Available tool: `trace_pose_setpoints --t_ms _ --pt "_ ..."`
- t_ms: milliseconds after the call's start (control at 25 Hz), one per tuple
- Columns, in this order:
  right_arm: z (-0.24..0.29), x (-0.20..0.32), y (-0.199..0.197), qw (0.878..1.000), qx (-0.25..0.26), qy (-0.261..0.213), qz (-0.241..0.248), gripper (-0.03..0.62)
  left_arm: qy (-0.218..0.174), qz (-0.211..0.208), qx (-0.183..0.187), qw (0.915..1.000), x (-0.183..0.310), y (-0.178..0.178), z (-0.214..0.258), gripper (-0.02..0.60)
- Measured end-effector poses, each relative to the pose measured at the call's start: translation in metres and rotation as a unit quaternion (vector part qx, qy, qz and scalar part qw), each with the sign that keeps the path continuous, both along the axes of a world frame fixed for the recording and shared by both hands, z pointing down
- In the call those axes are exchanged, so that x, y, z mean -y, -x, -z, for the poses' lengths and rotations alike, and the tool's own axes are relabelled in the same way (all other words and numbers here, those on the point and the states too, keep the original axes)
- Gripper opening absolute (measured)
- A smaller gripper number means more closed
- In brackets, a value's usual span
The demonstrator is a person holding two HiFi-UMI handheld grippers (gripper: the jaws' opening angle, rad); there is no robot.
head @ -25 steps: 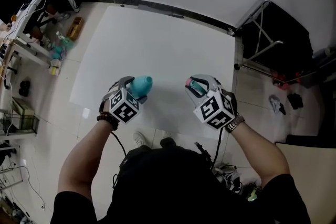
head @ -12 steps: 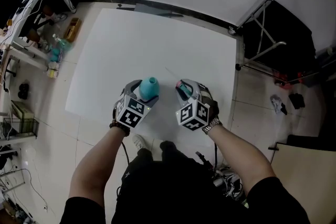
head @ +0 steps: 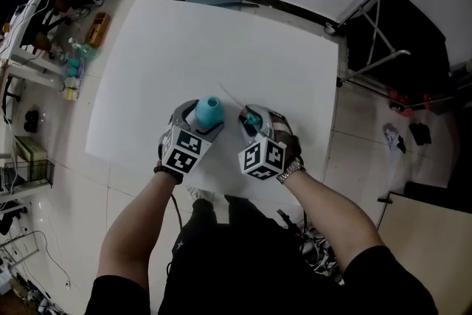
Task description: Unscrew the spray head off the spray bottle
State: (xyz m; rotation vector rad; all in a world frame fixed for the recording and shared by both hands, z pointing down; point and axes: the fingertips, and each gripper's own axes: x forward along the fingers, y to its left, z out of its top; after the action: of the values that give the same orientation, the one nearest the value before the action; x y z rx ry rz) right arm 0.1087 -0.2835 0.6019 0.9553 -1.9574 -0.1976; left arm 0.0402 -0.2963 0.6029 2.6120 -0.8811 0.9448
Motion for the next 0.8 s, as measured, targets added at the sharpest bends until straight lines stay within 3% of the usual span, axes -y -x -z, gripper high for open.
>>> trace_pose_setpoints --t_ms 200,600,800 --pt "-0.008 -0.003 0.004 1.0 -0.004 0.005 0.01 0.127 -0.001 -0.004 0.003 1.0 -0.002 0.001 -0.005 0.402" --pt "-0.021 -0.016 0.014 0.998 0.017 0.044 0.029 0.243 -0.001 -0.002 0.002 1.0 -0.006 0.003 -0.008 0.424" --pt "-0.015 -0.018 0.016 0.998 0.028 0.043 0.033 0.261 -0.004 0.005 0.007 1.0 -0.008 0.009 -0.005 0.443"
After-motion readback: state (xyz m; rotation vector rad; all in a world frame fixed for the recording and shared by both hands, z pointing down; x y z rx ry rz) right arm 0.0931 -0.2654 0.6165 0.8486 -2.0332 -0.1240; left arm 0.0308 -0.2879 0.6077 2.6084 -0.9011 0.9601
